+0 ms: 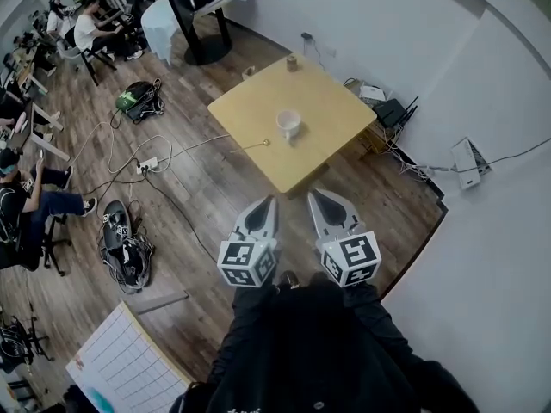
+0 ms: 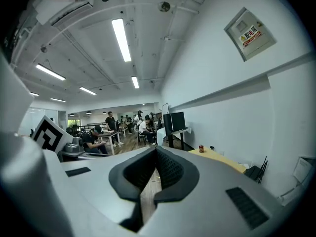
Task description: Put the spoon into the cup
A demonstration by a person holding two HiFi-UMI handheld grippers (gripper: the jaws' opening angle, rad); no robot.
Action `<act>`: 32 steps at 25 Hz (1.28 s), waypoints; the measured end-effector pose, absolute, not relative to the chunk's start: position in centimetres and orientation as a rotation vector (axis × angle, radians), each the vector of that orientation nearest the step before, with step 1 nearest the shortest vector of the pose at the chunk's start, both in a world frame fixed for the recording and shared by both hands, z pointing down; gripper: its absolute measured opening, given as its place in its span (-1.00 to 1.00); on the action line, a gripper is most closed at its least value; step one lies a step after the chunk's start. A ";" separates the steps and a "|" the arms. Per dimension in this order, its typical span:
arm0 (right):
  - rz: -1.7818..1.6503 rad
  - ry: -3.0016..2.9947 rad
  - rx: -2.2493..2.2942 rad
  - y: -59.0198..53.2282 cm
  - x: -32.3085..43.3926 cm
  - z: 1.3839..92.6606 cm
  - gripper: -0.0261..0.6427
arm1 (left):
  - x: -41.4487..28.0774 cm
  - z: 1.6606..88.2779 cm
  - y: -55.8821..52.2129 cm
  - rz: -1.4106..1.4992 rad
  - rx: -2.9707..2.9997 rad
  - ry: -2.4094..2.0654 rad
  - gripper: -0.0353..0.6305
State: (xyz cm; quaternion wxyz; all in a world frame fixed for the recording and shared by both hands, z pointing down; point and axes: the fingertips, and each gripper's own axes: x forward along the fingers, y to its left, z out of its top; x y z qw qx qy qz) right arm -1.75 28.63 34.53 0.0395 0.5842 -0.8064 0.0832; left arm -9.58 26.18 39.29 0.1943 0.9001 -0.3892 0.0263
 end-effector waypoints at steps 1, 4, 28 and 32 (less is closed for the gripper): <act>0.265 -2.471 1.782 28.7 -2.2 34.8 -0.86 | -10.0 39.6 26.3 0.078 2.519 -1.091 -0.79; 0.290 -2.453 1.745 28.7 -3.2 35.9 -0.86 | -10.8 40.4 26.3 0.089 2.499 -1.098 -0.79; 0.322 -2.511 1.541 18.1 -2.3 38.7 -0.86 | -9.3 43.7 16.0 0.117 2.395 -1.198 -0.79; 0.330 -2.504 1.524 14.2 0.2 39.2 -0.86 | -6.1 43.3 11.9 0.119 2.418 -1.194 -0.79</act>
